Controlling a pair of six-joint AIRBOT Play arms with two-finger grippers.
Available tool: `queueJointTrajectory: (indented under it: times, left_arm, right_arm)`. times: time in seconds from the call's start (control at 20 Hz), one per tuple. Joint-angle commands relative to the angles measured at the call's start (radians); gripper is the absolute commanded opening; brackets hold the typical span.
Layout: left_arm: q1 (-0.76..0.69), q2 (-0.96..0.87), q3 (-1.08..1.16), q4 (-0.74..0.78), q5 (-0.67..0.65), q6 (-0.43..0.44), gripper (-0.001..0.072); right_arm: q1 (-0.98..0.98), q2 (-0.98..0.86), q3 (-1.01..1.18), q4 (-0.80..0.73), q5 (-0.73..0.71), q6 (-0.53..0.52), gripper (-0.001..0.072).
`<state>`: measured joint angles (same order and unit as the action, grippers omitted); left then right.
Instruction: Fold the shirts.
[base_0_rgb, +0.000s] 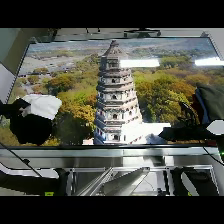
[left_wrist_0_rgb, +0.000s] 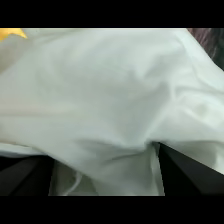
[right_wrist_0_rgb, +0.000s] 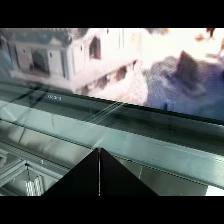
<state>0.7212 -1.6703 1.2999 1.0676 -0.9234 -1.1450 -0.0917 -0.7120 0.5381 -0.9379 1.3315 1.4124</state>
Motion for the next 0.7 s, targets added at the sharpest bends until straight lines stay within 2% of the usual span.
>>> queueJointTrajectory:
  times: [0.0,0.05,0.1,0.15,0.4,0.65]
  left_arm:
    - [-0.045,-0.092,0.001,-0.047,0.087,0.026,0.0630]
    - [-0.053,-0.093,0.002,-0.049,0.083,0.026,0.0389]
    - [-0.060,-0.086,0.010,-0.048,0.064,0.026,0.0101]
    - [-0.065,-0.076,0.033,-0.050,0.034,0.024,0.0008]
    - [-0.143,0.037,0.232,-0.088,-0.187,-0.062,0.0009]
    - [-0.367,0.203,0.325,-0.473,-0.323,-0.060,0.0027]
  right_arm:
    - [0.001,-0.004,0.000,0.000,0.000,0.000,0.0018]
    - [0.001,-0.006,0.000,0.000,0.000,0.000,0.0018]
    - [0.001,-0.005,0.000,0.002,0.000,0.001,0.0018]
    - [0.001,-0.005,0.000,0.005,0.000,0.001,0.0018]
    - [0.001,-0.005,0.000,0.009,0.000,0.000,0.0017]
    - [0.001,-0.005,0.000,0.023,0.000,0.000,0.0018]
